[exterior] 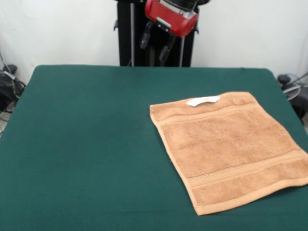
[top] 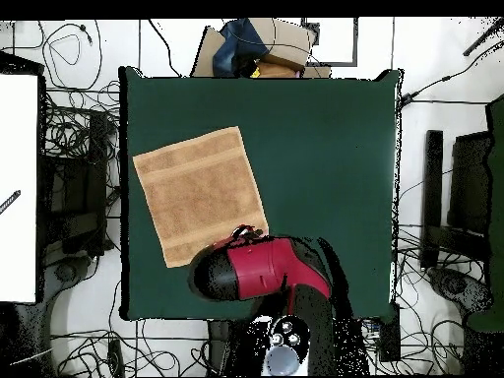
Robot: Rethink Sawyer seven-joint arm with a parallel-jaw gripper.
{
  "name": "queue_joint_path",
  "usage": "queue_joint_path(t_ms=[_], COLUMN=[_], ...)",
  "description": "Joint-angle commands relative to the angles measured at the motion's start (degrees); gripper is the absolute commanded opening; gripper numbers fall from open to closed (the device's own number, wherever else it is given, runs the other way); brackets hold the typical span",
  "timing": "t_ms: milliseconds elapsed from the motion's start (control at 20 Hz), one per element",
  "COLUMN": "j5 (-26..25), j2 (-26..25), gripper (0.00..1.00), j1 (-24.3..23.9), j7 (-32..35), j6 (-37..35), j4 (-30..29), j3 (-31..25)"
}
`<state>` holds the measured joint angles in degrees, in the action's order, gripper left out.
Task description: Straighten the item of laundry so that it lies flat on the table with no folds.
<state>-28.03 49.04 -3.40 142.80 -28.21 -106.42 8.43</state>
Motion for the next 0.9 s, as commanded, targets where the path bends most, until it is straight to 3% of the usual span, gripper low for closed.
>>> queue_joint_path(t_ms=[50, 900], j5=[-2.58, -8.26], j2=[3.41, 2.48], gripper=[1.0, 1.0], j1=[-4.18, -6.29], j7=[-13.22, -12.2], j6=[0.87, 3.61], j4=[-6.29, -7.06], j3=[-10.89, -13.12])
